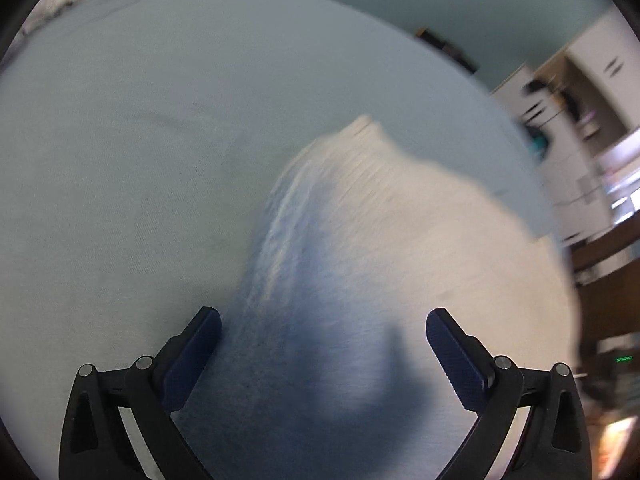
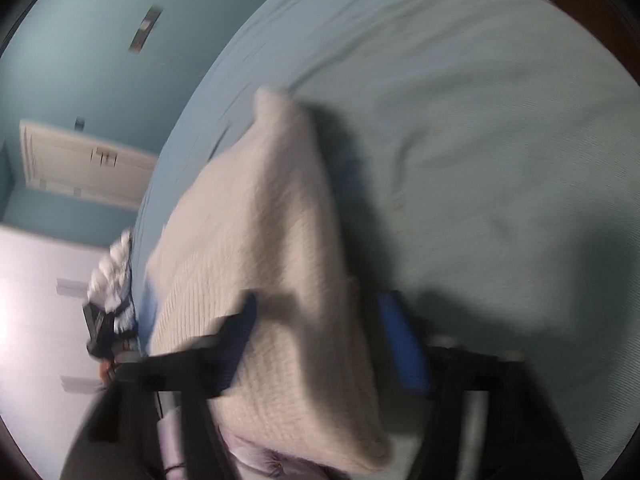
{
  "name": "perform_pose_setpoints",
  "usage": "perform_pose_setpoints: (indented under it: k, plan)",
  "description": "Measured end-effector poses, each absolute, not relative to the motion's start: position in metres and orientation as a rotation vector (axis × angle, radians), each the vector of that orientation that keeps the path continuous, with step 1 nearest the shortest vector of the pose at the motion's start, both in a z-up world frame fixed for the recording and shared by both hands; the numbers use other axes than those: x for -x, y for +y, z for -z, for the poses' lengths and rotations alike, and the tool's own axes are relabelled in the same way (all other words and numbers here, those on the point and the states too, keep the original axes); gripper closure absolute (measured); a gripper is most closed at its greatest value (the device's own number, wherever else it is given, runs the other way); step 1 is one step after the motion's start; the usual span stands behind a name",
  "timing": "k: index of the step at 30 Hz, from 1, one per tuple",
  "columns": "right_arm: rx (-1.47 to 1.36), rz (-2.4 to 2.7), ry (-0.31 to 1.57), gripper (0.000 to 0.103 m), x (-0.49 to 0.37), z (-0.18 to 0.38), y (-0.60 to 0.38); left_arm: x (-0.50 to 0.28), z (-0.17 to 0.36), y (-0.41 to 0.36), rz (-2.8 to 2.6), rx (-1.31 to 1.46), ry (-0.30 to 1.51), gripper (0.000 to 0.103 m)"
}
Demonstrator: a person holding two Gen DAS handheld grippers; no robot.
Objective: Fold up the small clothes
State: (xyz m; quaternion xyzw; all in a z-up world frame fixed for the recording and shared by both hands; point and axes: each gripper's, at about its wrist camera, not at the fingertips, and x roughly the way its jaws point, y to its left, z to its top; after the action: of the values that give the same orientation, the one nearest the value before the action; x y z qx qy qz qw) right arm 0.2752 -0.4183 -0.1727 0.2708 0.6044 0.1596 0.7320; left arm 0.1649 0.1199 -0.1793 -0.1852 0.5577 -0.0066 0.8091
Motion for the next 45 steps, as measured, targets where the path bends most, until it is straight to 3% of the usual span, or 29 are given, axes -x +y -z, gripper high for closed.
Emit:
perform_pose_setpoints:
  k: [3, 5, 14, 16, 18, 19, 26, 29, 30, 33, 36, 40, 41, 45]
  plan:
    - [-0.368, -0.285, 1.263, 0.098, -0.27, 0.138, -0.4, -0.166, 0.208, 0.113, -0.067, 0.302, 1.26, 0.0]
    - [-0.432, -0.209, 1.214, 0.098, -0.268, 0.125, -0.419, -0.162, 0.208, 0.121, -0.058, 0.364, 1.213, 0.0]
    - [-0.429, -0.09, 1.305, 0.098, -0.28, 0.2, -0.416, -0.171, 0.208, 0.119, -0.041, 0.337, 1.214, 0.0]
    - [-0.44, -0.098, 1.315, 0.085, -0.288, 0.19, -0.416, -0.171, 0.208, 0.121, -0.043, 0.329, 1.213, 0.0]
    - [-0.509, -0.03, 1.335, 0.055, -0.3, 0.177, -0.434, -0.171, 0.209, 0.118, -0.045, 0.321, 1.209, 0.0]
    - [-0.53, 0.0, 1.314, 0.051, -0.308, 0.168, -0.44, -0.168, 0.209, 0.12, -0.044, 0.319, 1.204, 0.0]
    - [-0.431, -0.075, 1.245, 0.05, -0.4, 0.128, -0.381, -0.165, 0.21, 0.117, -0.035, 0.309, 1.179, 0.0]
    - [-0.352, -0.129, 1.255, 0.049, -0.425, 0.144, -0.329, -0.165, 0.211, 0.116, -0.03, 0.311, 1.177, 0.0]
    - [-0.289, -0.12, 1.264, 0.042, -0.431, 0.154, -0.315, -0.165, 0.211, 0.116, -0.028, 0.311, 1.176, 0.0]
    - [-0.09, 0.002, 1.349, 0.034, -0.446, 0.197, -0.285, -0.167, 0.208, 0.116, -0.027, 0.303, 1.196, 0.0]
    - [-0.097, 0.061, 1.302, 0.034, -0.437, 0.174, -0.283, -0.169, 0.19, 0.119, -0.023, 0.255, 1.256, 0.001]
    - [-0.121, -0.052, 1.234, 0.029, -0.399, 0.133, -0.275, -0.162, 0.132, 0.112, -0.044, 0.164, 1.146, 0.001]
    - [-0.132, -0.107, 1.253, 0.022, -0.388, 0.131, -0.27, -0.16, 0.12, 0.104, -0.017, 0.158, 1.12, 0.0]
    - [-0.107, -0.259, 1.327, 0.022, -0.35, 0.158, -0.263, -0.153, 0.09, 0.041, 0.11, 0.053, 1.019, 0.0]
